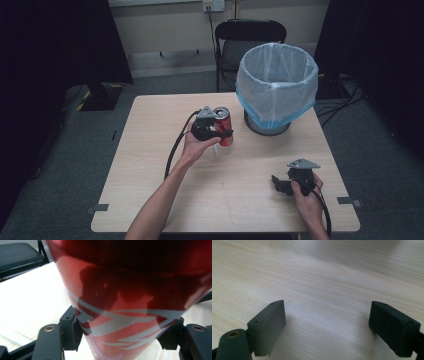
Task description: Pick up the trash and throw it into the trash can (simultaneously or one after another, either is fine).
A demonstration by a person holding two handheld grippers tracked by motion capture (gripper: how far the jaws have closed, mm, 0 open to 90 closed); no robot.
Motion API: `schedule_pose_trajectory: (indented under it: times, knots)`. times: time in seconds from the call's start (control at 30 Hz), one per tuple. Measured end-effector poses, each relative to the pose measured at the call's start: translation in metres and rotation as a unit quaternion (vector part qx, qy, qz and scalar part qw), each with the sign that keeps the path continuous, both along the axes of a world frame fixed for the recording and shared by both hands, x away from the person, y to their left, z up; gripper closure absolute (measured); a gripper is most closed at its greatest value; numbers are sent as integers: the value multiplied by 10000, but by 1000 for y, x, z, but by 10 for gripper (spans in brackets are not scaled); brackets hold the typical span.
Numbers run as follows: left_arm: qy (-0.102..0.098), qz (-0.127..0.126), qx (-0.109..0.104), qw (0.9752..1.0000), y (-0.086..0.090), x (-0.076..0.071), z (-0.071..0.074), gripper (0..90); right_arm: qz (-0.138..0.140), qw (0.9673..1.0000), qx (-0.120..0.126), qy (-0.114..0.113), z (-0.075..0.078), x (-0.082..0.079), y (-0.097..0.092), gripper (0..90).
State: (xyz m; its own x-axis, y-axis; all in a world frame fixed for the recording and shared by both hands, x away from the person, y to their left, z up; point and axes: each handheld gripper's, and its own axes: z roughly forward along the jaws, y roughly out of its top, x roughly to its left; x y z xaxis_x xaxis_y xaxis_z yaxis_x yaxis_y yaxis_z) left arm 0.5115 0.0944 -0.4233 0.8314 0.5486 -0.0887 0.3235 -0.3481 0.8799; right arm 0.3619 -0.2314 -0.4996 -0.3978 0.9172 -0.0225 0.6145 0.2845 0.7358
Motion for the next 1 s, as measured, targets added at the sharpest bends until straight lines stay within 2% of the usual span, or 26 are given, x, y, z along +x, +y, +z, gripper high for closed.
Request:
schedule_pose_trajectory:
  times: [0.07, 0.17, 0.2, 0.27, 0.33, 0.4, 0.63, 0.8, 0.83, 1.0]
  knots:
    - [-34, -24, -78, 10000, 0, -3, 6, 338, 1, 10000, -1, -2, 0, 0, 0, 133]
    - [-58, -44, -73, 9999, 1, -4, 10, 339, -1, 10000, 0, 1, 0, 0, 0, 132]
    - [-102, -99, -40, 9999, 2, -5, 17, 339, 4, 10000, -3, -5, 0, 0, 0, 132]
    - [-138, -101, -47, 9998, 2, -6, 21, 339, 3, 10000, -1, -1, 0, 0, 0, 132]
    - [-209, -73, -112, 9997, 4, -6, 30, 338, 0, 10000, 6, 1, 0, 0, 0, 132]
    - [-212, -50, -201, 9996, 5, -7, 33, 339, 0, 10000, 6, 1, 0, 0, 0, 132]
    - [-230, -49, -266, 9994, 5, -10, 40, 339, -6, 10000, 0, -2, 0, 0, 0, 132]
    - [-314, -103, -309, 9990, 4, -14, 54, 340, -7, 10000, 0, -1, 0, 0, 0, 132]
    - [-371, -76, -374, 9986, 5, -15, 58, 340, -6, 10000, 0, -1, 0, 0, 0, 132]
    - [-271, 18, -463, 9986, 6, -14, 67, 340, -8, 10000, 2, 0, 0, 0, 0, 132]
